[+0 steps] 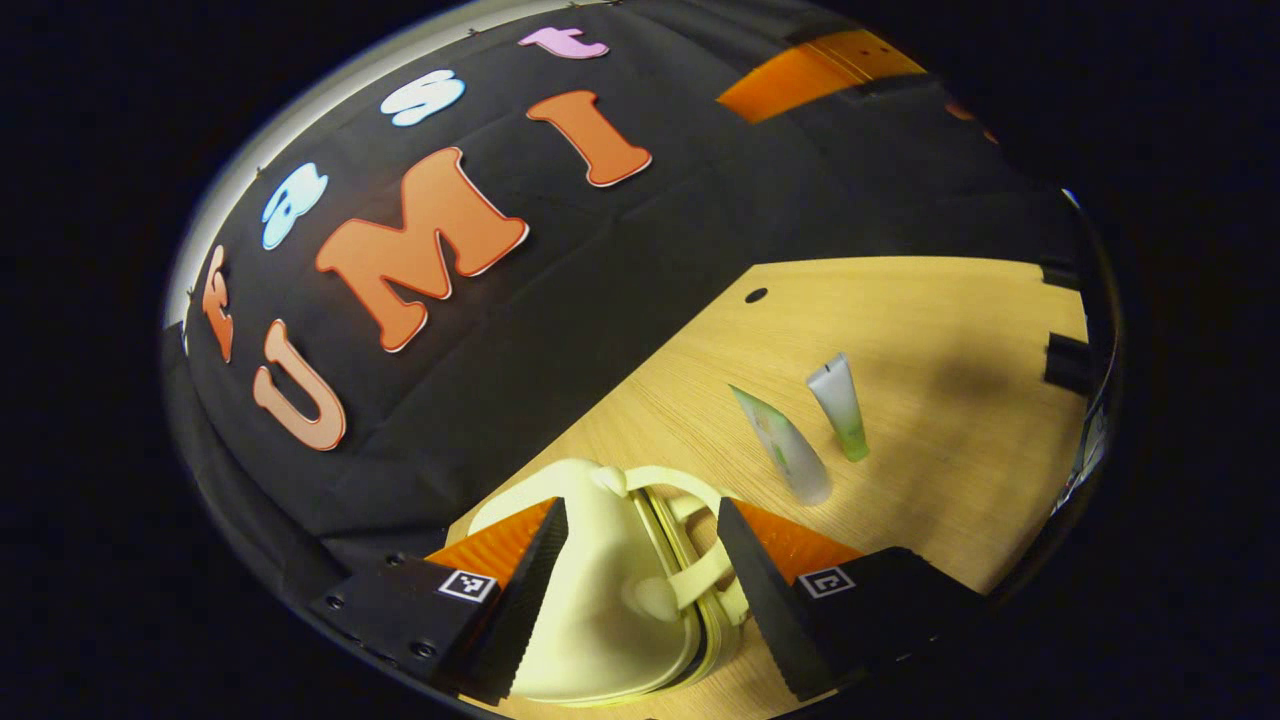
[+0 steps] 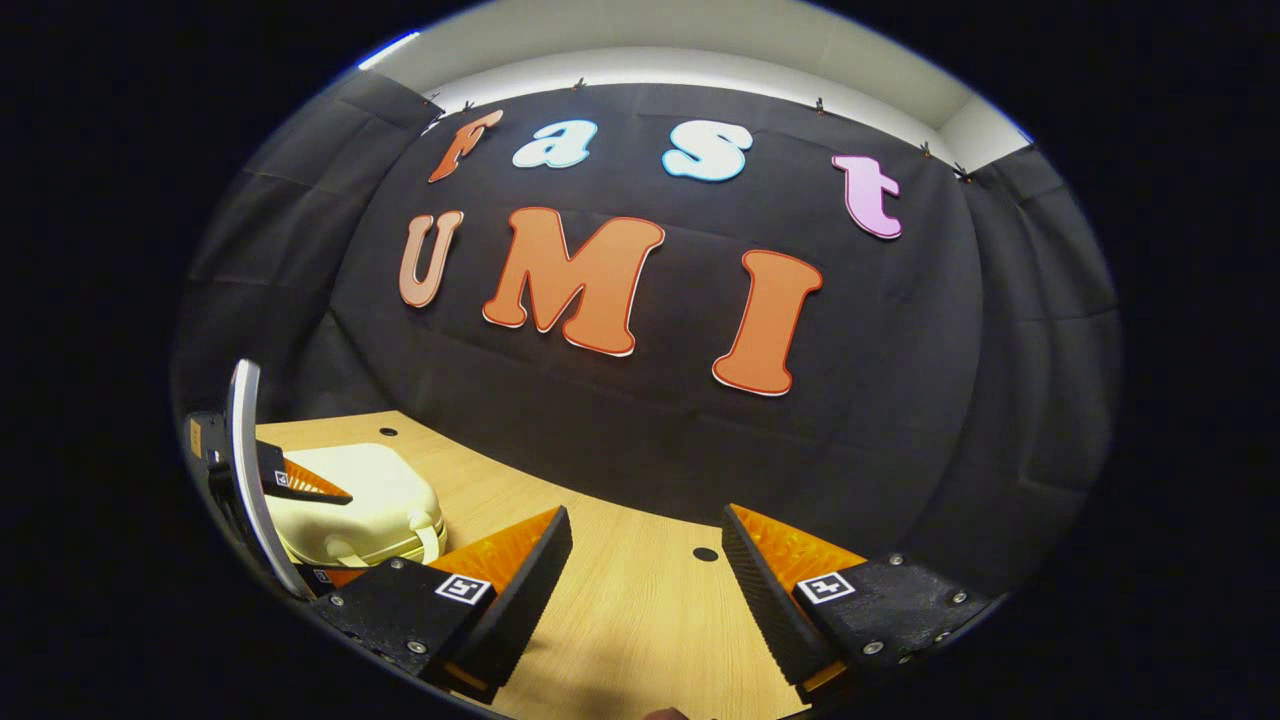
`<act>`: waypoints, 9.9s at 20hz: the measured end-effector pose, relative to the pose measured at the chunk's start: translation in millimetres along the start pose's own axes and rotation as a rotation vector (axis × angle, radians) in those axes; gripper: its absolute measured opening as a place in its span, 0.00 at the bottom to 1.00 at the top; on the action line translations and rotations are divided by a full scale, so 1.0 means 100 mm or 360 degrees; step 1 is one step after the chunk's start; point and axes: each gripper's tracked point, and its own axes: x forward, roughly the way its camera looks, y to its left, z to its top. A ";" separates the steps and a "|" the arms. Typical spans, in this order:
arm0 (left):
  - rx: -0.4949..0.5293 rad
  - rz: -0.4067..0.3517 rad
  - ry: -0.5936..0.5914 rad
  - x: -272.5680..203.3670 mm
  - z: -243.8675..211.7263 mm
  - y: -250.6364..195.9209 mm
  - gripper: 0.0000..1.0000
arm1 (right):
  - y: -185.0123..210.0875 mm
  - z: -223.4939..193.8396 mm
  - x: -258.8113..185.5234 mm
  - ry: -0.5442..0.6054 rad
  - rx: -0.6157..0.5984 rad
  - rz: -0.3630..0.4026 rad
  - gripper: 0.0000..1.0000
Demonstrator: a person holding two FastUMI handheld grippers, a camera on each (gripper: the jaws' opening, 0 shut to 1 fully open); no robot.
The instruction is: First open the suitcase, pack the skin care products into it, and then close the suitcase.
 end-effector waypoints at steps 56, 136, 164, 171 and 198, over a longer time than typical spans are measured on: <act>-0.1112 0.0677 0.0601 0.42 -3.98 4.07 0.18 | 1.51 0.19 0.56 0.0286 0.0073 -0.0198 0.96; -0.1006 0.0133 0.0211 0.21 -0.87 1.41 0.37 | 1.48 -2.40 0.18 0.0947 -0.0135 0.0780 0.61; -0.1028 -0.0526 0.0668 0.47 -2.02 1.15 0.37 | 2.94 -1.09 -0.01 0.0862 0.0099 0.0993 0.32; -0.1025 -0.0564 0.0899 0.53 -2.21 1.05 0.39 | 3.37 -1.14 -0.01 0.0943 0.0224 0.1081 0.32; -0.1396 0.0247 0.0687 -0.08 -2.86 3.14 0.82 | 3.66 -1.68 0.22 0.1557 0.0596 0.0960 0.32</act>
